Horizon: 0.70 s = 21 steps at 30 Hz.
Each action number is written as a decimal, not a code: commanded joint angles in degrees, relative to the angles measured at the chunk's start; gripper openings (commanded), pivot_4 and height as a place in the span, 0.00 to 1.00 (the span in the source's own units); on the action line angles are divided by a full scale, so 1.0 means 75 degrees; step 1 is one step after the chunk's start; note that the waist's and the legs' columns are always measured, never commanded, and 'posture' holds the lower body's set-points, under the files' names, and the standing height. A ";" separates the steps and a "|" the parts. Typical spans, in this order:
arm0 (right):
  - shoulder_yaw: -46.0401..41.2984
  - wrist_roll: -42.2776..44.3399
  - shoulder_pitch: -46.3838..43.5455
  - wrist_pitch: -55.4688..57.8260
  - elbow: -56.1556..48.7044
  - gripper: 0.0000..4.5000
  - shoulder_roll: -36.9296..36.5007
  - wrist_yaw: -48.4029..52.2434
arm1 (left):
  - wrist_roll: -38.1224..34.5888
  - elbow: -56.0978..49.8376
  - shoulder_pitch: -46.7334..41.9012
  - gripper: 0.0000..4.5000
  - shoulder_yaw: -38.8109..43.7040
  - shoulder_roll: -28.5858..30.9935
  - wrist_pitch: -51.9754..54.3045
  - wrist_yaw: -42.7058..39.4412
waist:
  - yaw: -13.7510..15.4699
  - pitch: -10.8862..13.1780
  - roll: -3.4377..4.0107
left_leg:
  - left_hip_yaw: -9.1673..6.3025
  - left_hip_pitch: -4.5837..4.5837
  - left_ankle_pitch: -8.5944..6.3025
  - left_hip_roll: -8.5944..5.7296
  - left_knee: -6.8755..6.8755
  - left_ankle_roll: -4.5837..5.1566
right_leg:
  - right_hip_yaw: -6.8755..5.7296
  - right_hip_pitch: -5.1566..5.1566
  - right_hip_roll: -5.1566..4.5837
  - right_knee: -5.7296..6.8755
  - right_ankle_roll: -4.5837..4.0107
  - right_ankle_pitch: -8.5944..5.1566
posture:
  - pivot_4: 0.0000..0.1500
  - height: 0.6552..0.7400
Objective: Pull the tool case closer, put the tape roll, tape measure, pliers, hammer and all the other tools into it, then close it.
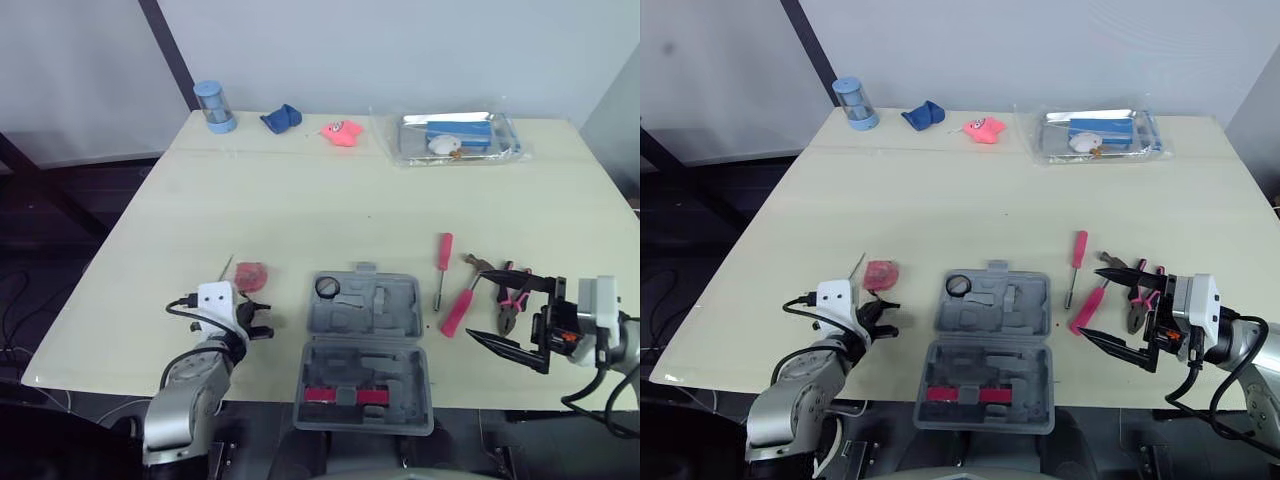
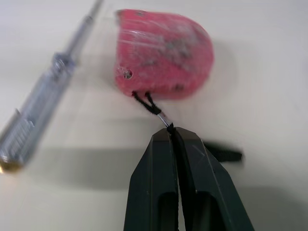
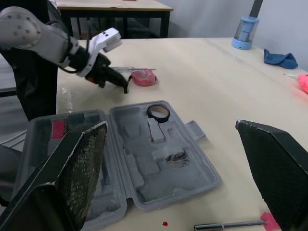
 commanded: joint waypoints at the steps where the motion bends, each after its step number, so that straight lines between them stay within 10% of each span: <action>1: -0.0013 0.0020 0.0025 -0.0177 -0.0069 1.00 0.0034 0.0044 | -0.0039 -0.0278 0.0341 0.04 -0.0022 0.0130 0.0151 -0.0185 | -0.0010 0.0000 0.0000 | 0.0000 0.0001 0.0000 0.0000 0.0000 0.0000 | 0.0000 0.0000 0.0000 0.0000 0.0000 0.0000 | 1.00 1.00; 6: 0.0029 -0.0010 0.0035 -0.0218 -0.0031 1.00 0.0058 0.0056 | -0.0179 -0.0288 0.0245 0.21 0.0173 0.0180 -0.0077 -0.0354 | -0.0009 0.0000 0.0000 | 0.0000 0.0000 0.0000 0.0000 -0.0001 0.0000 | 0.0000 0.0001 0.0000 -0.0002 0.0000 0.0000 | 1.00 1.00; 11: 0.0066 -0.0039 -0.0002 -0.0283 0.0058 1.00 0.0046 0.0068 | 0.0100 0.0037 0.0031 0.70 0.0150 0.0215 -0.0242 -0.0145 | -0.0012 0.0001 0.0000 | -0.0002 0.0000 0.0000 0.0000 -0.0001 0.0000 | -0.0002 0.0001 0.0001 -0.0002 0.0000 0.0000 | 1.00 1.00; 21: 0.0083 -0.0124 -0.0008 -0.0392 0.0168 1.00 0.0089 0.0061 | -0.0048 0.0218 -0.0261 0.70 0.0166 0.0005 -0.0271 -0.0146 | -0.0001 0.0001 0.0000 | -0.0002 -0.0002 0.0000 0.0000 -0.0001 0.0000 | -0.0003 0.0001 0.0000 -0.0005 0.0001 0.0000 | 1.00 1.00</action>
